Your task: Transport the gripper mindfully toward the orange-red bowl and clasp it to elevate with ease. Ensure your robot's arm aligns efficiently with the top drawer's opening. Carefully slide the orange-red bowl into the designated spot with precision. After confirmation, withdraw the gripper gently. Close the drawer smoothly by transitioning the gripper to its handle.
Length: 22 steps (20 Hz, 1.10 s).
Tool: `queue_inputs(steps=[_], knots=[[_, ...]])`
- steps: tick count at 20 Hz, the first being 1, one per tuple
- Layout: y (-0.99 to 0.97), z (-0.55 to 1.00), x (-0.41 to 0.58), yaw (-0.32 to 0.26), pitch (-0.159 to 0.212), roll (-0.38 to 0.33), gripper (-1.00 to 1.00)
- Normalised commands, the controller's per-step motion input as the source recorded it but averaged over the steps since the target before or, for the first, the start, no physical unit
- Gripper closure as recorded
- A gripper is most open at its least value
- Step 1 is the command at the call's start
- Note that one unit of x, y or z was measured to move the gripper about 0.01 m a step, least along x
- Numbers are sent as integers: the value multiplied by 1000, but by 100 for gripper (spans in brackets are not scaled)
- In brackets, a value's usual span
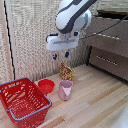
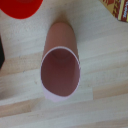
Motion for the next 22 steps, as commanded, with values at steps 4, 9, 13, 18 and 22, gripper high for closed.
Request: queue_inputs(steps=[4,9,13,18,22], knots=[[44,-282,291,-9,58,-5,-100],[186,-299,261,-38,57,-28,-100],[283,-286,225,-99,48,-34,-100],[259,-286,199,-100,47,-45,-100],[141,-257,103,-73,38,-49,-100]])
